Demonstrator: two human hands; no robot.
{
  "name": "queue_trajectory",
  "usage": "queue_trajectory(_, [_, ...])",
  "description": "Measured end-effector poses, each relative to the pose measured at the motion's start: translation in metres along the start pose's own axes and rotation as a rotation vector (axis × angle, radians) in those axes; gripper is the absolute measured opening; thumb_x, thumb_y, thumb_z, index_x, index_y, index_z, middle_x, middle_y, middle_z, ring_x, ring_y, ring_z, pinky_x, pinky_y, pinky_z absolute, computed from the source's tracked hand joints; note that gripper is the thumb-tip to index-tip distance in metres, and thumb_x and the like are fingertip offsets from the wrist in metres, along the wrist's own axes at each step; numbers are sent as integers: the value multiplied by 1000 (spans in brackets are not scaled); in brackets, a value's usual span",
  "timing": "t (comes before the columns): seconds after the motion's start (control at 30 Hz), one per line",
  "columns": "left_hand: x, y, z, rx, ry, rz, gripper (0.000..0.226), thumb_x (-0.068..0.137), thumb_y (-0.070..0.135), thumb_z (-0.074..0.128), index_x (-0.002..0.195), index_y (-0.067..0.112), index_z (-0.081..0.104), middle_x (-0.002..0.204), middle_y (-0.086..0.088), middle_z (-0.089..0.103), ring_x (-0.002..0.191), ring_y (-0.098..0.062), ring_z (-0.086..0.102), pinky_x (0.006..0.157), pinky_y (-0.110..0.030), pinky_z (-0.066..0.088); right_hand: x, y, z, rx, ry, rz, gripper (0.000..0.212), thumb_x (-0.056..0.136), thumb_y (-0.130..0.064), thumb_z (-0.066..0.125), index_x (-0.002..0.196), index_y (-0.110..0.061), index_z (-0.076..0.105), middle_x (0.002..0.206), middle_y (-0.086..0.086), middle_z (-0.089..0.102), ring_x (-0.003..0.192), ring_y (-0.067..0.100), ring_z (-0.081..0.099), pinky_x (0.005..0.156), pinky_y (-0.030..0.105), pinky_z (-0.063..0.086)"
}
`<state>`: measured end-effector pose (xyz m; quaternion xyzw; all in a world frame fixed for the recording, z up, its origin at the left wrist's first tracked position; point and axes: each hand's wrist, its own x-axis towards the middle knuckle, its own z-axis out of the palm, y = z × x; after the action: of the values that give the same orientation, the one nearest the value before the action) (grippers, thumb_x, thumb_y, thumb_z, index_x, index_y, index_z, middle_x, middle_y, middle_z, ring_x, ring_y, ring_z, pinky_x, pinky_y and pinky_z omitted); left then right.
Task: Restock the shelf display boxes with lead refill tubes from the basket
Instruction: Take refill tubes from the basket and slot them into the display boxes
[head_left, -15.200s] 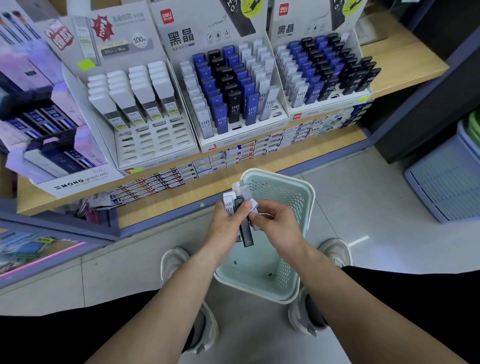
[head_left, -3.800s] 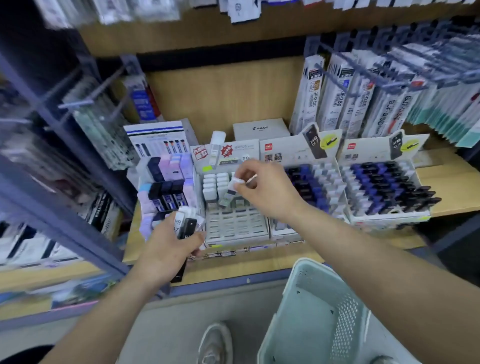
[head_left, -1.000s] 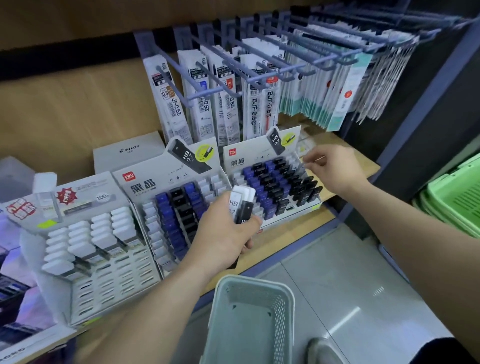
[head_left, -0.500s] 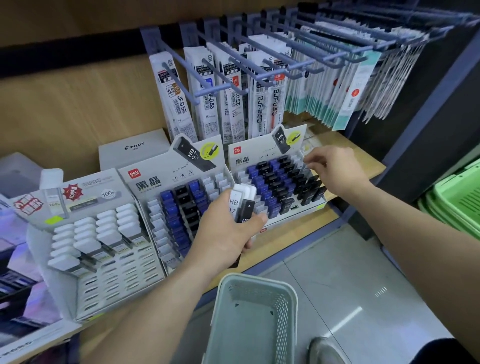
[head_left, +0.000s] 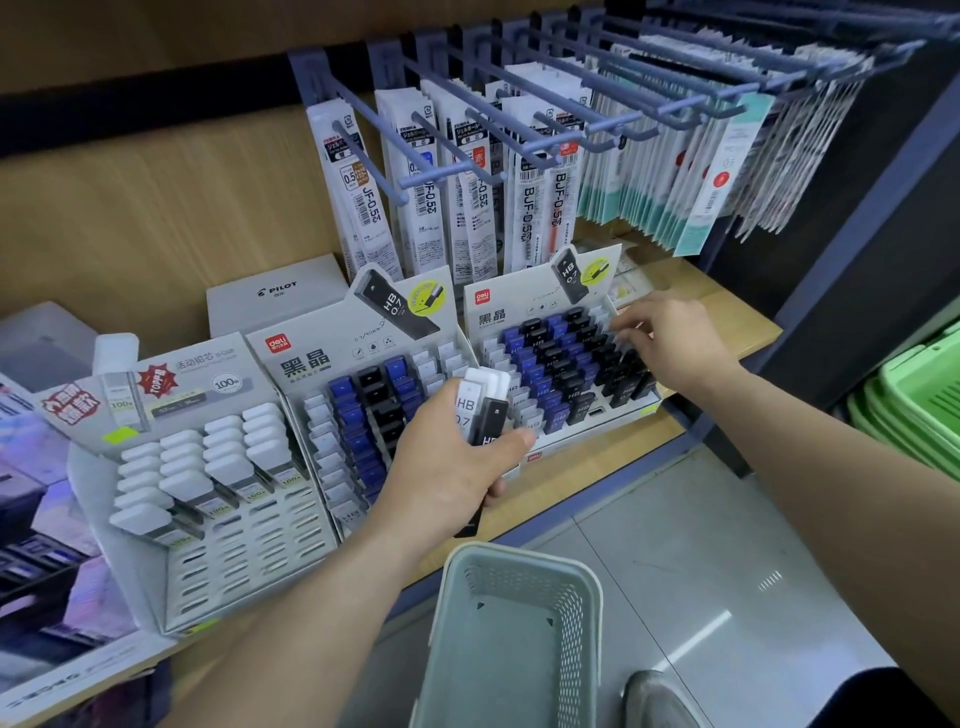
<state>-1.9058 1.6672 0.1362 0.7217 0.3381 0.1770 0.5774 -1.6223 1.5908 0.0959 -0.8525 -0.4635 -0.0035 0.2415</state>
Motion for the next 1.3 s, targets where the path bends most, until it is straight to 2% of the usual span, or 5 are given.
queue_trajectory(0.33, [-3,0,-5,-27,11,-4,26,84,23,79,97,17,58,57,1,58,48,-13,54,52,-30,56,-31,-78,-23,343,-2,6,10,93,-17,67,91,-26,72,89,-8,70,77,4,64,66,11,46])
queue_trajectory(0.57, [-7,0,-9,-84,-4,-3,26,84,19,78,101,19,59,57,6,59,48,-15,54,49,-29,51,-72,-148,-30,802,-345,-78,11,84,-14,79,85,-7,71,77,8,72,68,19,67,71,38,58])
queue_trajectory(0.9, [-15,-3,-25,-97,-8,-20,39,78,25,85,104,19,57,67,0,65,51,-18,57,50,-31,52,-70,-155,-24,895,-395,-40,12,87,0,72,97,-6,70,82,7,66,73,18,63,68,26,56])
queue_trajectory(1.13, [-24,-13,-66,20,115,-59,33,84,30,78,103,18,54,48,1,59,40,-13,51,42,-24,44,-58,-163,-25,981,-221,-8,13,93,0,64,94,-12,67,88,13,63,79,29,65,83,45,61])
queue_trajectory(1.3, [-33,-32,-95,135,178,-80,19,93,22,69,107,19,56,51,-1,55,40,-12,49,41,-23,41,-60,-171,-16,657,-200,-186,14,88,-13,75,90,-26,70,86,-5,70,78,11,65,78,24,55])
